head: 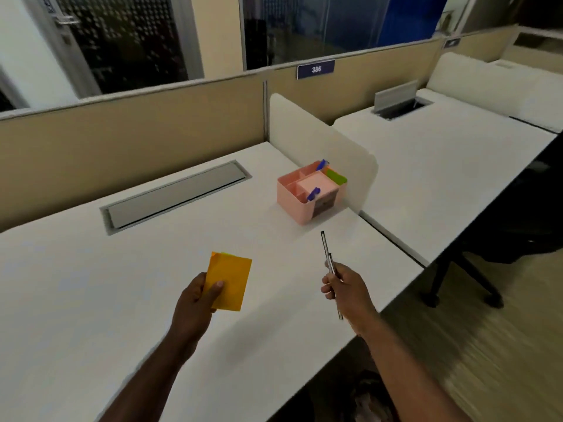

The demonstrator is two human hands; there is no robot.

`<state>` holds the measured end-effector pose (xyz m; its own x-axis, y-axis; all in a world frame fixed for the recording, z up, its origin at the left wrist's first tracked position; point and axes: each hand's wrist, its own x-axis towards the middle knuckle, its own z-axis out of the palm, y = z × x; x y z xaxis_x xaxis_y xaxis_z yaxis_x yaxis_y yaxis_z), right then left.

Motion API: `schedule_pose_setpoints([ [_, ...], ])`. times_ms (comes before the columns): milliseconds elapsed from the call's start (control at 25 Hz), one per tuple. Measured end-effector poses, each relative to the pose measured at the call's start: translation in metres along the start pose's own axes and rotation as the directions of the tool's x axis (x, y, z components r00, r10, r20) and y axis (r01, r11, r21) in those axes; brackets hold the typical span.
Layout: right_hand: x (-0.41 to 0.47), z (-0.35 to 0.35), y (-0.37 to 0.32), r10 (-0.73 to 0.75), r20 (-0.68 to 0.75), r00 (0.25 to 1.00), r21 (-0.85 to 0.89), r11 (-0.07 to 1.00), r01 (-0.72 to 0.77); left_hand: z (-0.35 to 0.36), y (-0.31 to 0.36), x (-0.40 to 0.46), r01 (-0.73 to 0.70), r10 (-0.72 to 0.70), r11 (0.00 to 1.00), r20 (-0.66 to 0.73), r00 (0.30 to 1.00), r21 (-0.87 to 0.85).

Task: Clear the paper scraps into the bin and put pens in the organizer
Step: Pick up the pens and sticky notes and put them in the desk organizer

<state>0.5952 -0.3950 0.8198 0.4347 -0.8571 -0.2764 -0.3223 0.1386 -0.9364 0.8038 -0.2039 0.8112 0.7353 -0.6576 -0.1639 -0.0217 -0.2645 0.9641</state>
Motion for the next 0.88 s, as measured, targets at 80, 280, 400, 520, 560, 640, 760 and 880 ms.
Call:
schedule_pose_setpoints([
  [80,0.040,-0.006,-0.015,-0.057,0.029,0.998,-0.097,0.993,0.060,0.008,0.008,0.015,0.012,-0.011,1.000,-0.047,0.999,0.019],
  [280,0.140,-0.026,-0.056,-0.265,0.113,0.958,-0.626,0.729,0.276,0.039,0.020,0.050,0.066,-0.061,0.997,-0.148,0.987,0.027],
  [400,0.184,-0.031,-0.089,-0.417,0.156,0.896,-0.817,0.456,0.354,0.052,0.023,0.060,0.077,-0.075,0.997,-0.200,0.977,0.002],
  [520,0.219,-0.022,-0.124,-0.408,0.336,0.849,-0.922,0.041,0.384,0.060,0.026,0.066,0.092,-0.092,0.996,-0.227,0.970,-0.012],
  [560,0.228,-0.017,-0.133,-0.369,0.397,0.840,-0.916,-0.110,0.385,0.062,0.027,0.068,0.093,-0.094,0.996,-0.231,0.968,-0.012],
  [640,0.240,-0.003,-0.145,-0.279,0.495,0.823,-0.851,-0.345,0.395,0.065,0.029,0.073,0.093,-0.093,0.996,-0.239,0.967,-0.010],
  [760,0.254,0.017,-0.146,-0.166,0.578,0.799,-0.724,-0.556,0.408,0.065,0.030,0.075,0.099,-0.100,0.995,-0.254,0.962,-0.015],
  [880,0.268,0.036,-0.142,-0.103,0.628,0.771,-0.624,-0.659,0.421,0.063,0.027,0.074,0.114,-0.111,0.994,-0.279,0.954,-0.006],
])
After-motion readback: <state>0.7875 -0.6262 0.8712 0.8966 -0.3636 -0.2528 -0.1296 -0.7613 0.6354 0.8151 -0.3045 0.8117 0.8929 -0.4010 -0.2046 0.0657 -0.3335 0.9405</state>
